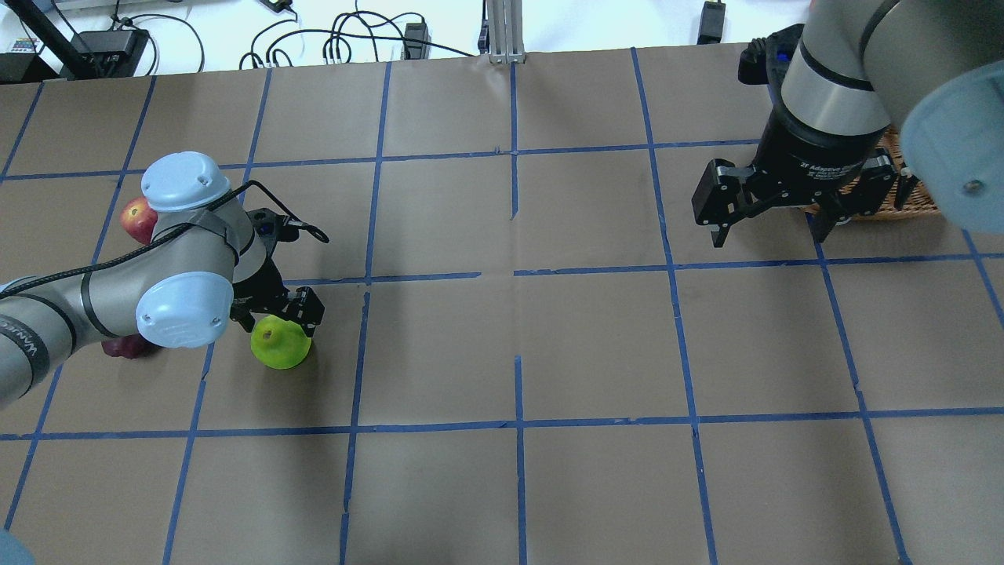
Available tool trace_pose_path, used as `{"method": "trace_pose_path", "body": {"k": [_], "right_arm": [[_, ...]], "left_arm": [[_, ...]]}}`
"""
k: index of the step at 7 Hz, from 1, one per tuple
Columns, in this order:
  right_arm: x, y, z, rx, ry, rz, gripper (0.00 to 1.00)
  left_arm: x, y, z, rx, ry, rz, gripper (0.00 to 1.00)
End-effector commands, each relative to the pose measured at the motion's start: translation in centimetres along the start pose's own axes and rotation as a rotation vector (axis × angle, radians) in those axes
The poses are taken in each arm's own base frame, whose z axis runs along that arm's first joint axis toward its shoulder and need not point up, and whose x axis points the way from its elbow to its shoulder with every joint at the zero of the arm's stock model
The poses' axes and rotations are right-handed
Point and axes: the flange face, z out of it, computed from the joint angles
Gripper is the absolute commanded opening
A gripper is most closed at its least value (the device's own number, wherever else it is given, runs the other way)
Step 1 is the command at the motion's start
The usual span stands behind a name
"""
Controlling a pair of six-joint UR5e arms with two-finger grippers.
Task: Put all apples into basket
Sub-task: 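Lower the left gripper onto the green apple and grasp it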
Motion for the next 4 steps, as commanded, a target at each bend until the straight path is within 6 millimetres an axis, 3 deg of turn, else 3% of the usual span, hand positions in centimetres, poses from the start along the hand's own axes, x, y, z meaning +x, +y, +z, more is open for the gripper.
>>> {"method": "trace_pose_path", "body": {"k": [1, 2, 4], "right_arm": [[0.04, 0.24, -0.17, 0.004, 0.001, 0.001, 1.00], [0.05, 0.20, -0.10, 0.001, 0.003, 0.001, 1.00], [0.05, 0.15, -0.03, -0.001, 0.004, -0.001, 1.00]], "left_arm": [[0.02, 0.12, 0.63, -0.015, -0.002, 0.001, 1.00], [0.03, -0.03, 1.33, -0.030, 0.001, -0.003, 0.91], [0.05, -0.48, 1.37, -0.033, 0.006, -0.074, 0.38]]}}
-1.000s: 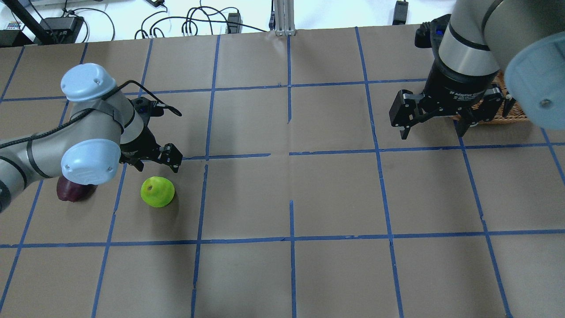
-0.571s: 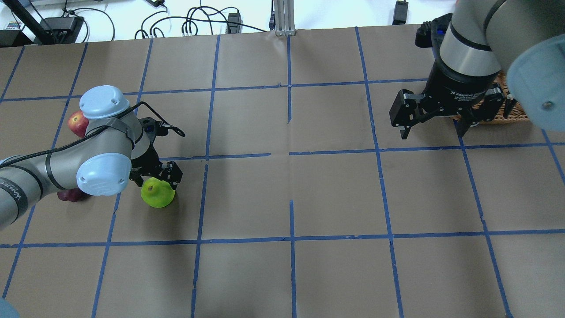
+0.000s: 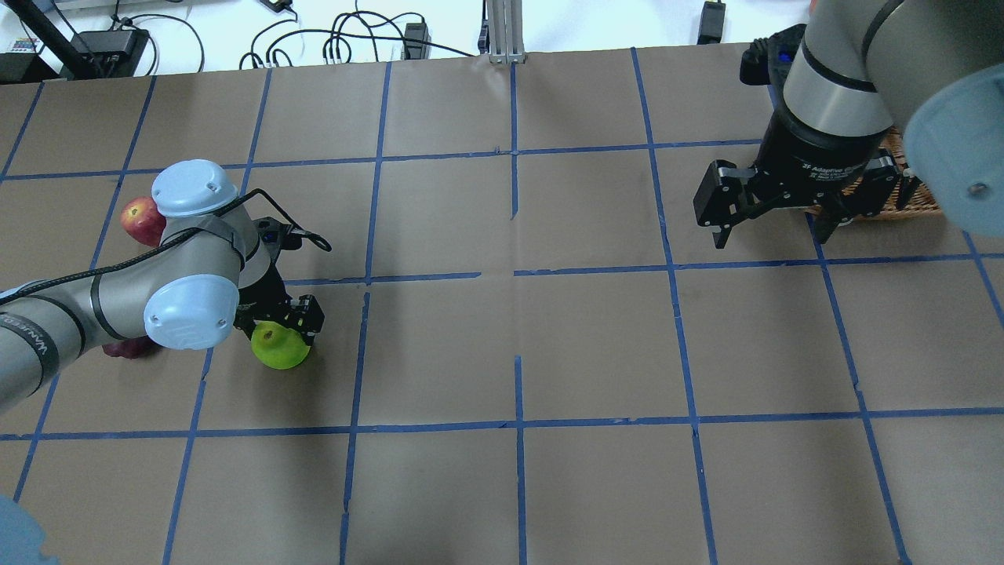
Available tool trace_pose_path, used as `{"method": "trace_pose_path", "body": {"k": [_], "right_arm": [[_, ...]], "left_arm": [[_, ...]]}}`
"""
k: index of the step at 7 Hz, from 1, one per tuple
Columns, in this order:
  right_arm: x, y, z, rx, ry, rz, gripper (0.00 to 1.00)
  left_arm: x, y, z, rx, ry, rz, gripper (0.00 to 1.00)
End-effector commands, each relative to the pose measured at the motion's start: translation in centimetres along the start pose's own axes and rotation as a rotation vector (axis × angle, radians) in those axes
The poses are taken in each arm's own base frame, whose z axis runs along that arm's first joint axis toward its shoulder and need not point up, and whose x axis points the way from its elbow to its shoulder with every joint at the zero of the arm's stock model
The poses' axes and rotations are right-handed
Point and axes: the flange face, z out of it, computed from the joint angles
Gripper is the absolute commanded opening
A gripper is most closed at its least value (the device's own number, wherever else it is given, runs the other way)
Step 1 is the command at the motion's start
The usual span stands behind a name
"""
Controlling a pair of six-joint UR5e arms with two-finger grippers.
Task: Put all apples into basket
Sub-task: 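Carry the green apple to the table center and open the left gripper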
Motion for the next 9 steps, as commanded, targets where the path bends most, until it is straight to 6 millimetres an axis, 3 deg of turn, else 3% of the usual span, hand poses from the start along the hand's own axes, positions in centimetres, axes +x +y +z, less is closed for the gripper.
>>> {"method": "trace_pose_path", "body": {"k": [1, 2, 3, 4, 6, 7, 8, 9], "right_arm": [[0.0, 0.0, 0.1, -0.001, 0.001, -0.001, 1.00], [-0.1, -0.3, 0.4, -0.006, -0.002, 0.009, 1.00], [0.1, -0.6, 0.9, -0.014, 0.000, 0.008, 1.00], [0.1, -1.1, 0.8, 0.022, -0.004, 0.011, 1.00], [-0.2, -2.7, 3.3, 0.007, -0.005, 0.008, 1.00], [-0.3, -3.3, 3.7, 0.028, -0.006, 0.007, 1.00], [-0.4, -4.3, 4.7, 0.027, -0.004, 0.007, 1.00], [-0.6, -6.2, 6.3, 0.038, -0.005, 0.008, 1.00]], "left_arm": [[0.6, -1.1, -1.2, 0.025, 0.021, -0.176, 0.34], [1.8, -3.3, -4.0, 0.066, 0.086, -0.305, 0.33], [4.3, -5.4, -7.0, 0.062, 0.168, -0.376, 0.22], [8.8, -6.9, -8.2, 0.065, 0.169, -0.465, 0.22], [20.6, -9.5, -8.8, 0.088, 0.192, -0.631, 0.22], [24.9, -10.2, -6.6, 0.048, 0.192, -0.674, 0.22], [27.1, -10.5, -4.4, 0.043, 0.186, -0.666, 0.23], [28.4, -10.9, -4.0, 0.056, 0.224, -0.702, 0.41]]}}
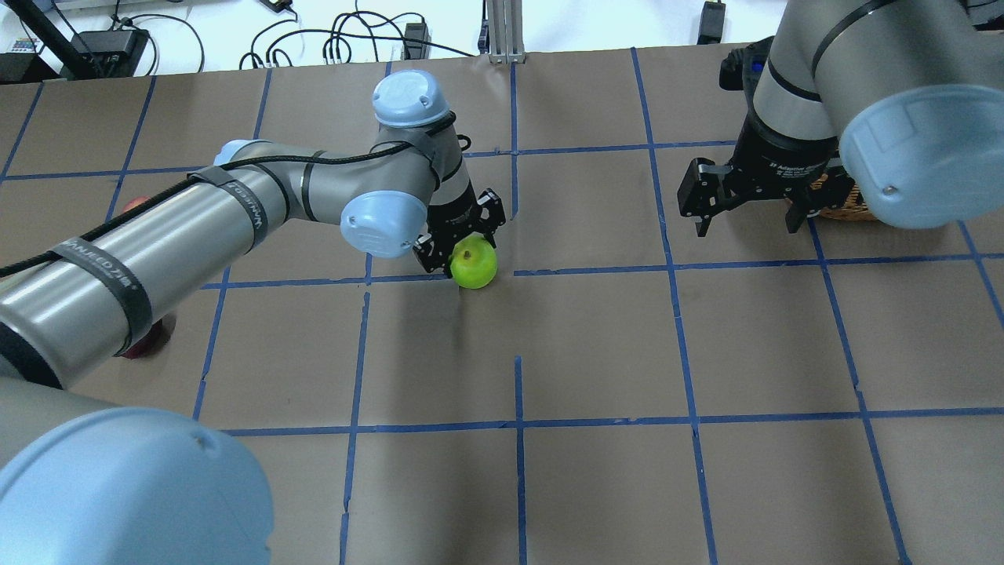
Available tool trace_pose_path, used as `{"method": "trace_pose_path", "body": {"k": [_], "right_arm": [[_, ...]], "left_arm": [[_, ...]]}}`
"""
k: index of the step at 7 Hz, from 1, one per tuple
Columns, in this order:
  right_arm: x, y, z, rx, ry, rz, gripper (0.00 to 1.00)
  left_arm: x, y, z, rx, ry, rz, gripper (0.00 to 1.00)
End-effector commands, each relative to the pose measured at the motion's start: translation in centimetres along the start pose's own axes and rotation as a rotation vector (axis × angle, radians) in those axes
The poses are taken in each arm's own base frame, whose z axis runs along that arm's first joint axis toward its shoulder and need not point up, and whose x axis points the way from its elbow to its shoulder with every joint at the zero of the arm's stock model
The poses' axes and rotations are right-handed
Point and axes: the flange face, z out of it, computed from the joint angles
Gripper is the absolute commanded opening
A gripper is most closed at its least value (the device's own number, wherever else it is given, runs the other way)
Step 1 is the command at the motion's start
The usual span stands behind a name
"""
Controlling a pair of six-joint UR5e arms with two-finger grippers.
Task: Put all apples into basket
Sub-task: 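Carry the green apple to the table center and open the left gripper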
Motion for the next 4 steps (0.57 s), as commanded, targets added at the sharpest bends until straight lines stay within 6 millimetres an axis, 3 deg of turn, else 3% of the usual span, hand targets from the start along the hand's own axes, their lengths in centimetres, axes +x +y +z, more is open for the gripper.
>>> {"method": "trace_pose_path", "body": {"k": [1, 2, 3, 4], "right_arm": [[-0.4, -3.6, 3.4, 0.016, 0.001, 0.001, 1.00], [-0.5, -3.8, 3.7, 0.013, 0.001, 0.001, 1.00], [-0.6, -3.9, 4.0, 0.008, -0.006, 0.018, 1.00], [-1.3, -5.4, 5.1, 0.023, -0.018, 0.018, 1.00]], "left_arm": [[2.0, 1.7, 2.2, -0.043, 0.039, -0.032, 0.65], [2.2, 1.7, 1.8, -0.041, 0.037, -0.028, 1.00], [1.2, 1.0, -0.1, -0.048, 0.027, -0.001, 1.00], [-0.8, -0.9, -2.5, -0.051, -0.013, 0.099, 1.00]]}}
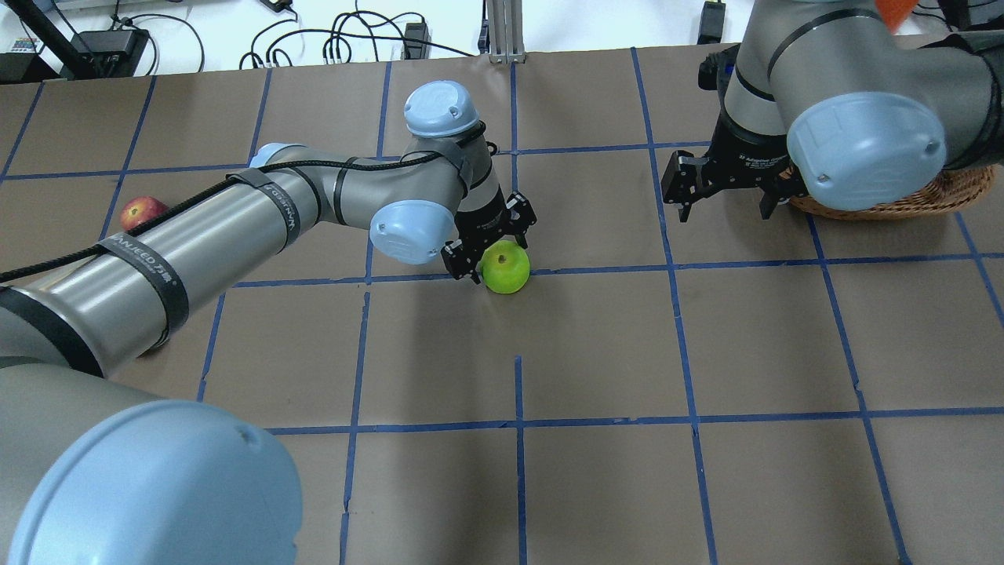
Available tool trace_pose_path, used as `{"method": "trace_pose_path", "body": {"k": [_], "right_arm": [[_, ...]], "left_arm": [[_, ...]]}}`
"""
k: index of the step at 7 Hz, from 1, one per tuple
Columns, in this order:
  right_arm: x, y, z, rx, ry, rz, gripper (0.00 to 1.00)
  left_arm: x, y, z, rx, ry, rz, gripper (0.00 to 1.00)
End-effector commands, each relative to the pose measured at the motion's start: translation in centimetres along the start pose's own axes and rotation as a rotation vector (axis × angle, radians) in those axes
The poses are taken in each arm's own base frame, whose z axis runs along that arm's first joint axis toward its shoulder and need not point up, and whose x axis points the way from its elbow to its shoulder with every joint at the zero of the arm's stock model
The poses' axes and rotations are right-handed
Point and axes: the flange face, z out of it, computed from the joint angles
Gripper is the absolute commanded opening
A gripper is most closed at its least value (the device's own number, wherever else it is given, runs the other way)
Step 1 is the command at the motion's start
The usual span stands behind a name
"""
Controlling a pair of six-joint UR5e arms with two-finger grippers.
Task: Put all apples into basket
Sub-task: 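Carry the green apple to the table center and open the left gripper, then grasp the green apple with the right gripper while the left reaches away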
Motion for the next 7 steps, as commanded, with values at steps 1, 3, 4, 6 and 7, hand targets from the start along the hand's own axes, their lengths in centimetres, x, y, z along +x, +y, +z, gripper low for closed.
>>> {"method": "trace_pose_path", "body": {"k": [1, 3, 4, 6, 7], "right_arm": [[-1.9, -2.2, 2.1, 0.034, -0.013, 0.007, 1.00], [-5.7, -2.5, 2.9, 0.062, -0.019, 0.019, 1.00], [-8.2, -2.6, 3.0, 0.069, -0.025, 0.033, 1.00], [-16.7, -4.3, 5.1, 0.059, -0.027, 0.101, 1.00], [-21.3, -5.3, 6.6, 0.060, -0.035, 0.114, 1.00]], "left_arm": [[-5.2, -5.1, -6.4, 0.013, -0.119, 0.170, 1.00], [-14.3, -10.9, -11.2, 0.009, -0.287, 0.401, 1.00], [-18.7, -12.7, -12.7, 0.009, -0.341, 0.481, 1.00], [-29.3, -15.5, -15.1, -0.058, -0.313, 0.741, 0.97], [-33.5, -17.0, -16.1, -0.050, -0.299, 0.835, 0.97]]}}
